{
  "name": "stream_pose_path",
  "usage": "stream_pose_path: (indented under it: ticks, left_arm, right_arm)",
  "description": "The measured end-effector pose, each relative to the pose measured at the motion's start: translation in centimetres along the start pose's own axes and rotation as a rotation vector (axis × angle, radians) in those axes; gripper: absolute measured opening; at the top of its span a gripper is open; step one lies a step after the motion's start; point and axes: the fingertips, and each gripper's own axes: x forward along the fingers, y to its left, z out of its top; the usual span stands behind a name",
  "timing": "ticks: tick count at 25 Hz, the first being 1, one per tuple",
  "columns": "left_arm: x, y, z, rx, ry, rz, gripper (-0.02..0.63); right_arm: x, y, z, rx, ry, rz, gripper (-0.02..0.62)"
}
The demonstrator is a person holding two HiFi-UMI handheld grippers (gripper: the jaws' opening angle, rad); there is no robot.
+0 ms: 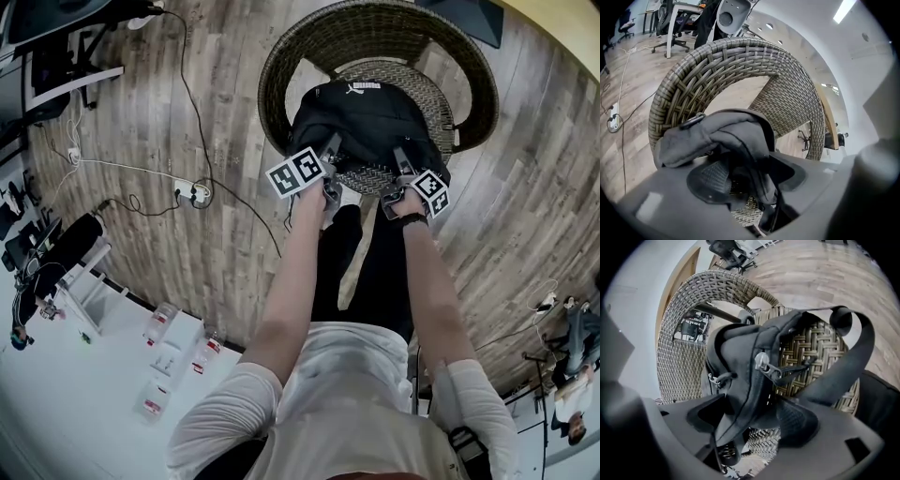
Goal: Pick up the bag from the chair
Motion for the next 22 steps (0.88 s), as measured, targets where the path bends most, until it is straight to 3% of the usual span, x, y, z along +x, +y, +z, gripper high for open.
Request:
stream_pose_path:
  ticks: [3,6,11,16,22]
  left_arm:
    - [0.4,0.3,-0.1,-0.008,0.003,0.01,0.221]
    - [0.4,0.2,-0.3,-0.01,0.004,0.009,0.174]
    - [-0.1,0.3,-0.6,-0.012,-0.003,0.021,0.1]
    - [-0.7,0.0,-0.7,-0.054,-0.021,0.008,0.072]
    - [-2.3,-2.1,0.4,-0.068,-0.085,-0.065,0.064]
  right_arm:
    - [0.6,-0.3,-0.3,-0.008,0.025,-0.006,0.345]
    - [1.0,0.3,-0.1,-0.075,0.043,-0.016,0.236]
    - [0.5,1.8,0.1,-0.187,0.078,-0.032,0.158]
    - [-0.5,4.1,1.3,-0.273,0.075,-0.024,0.13]
    - [-2.2,7.4,2.2,-0.347,0.053,0.04,0.121]
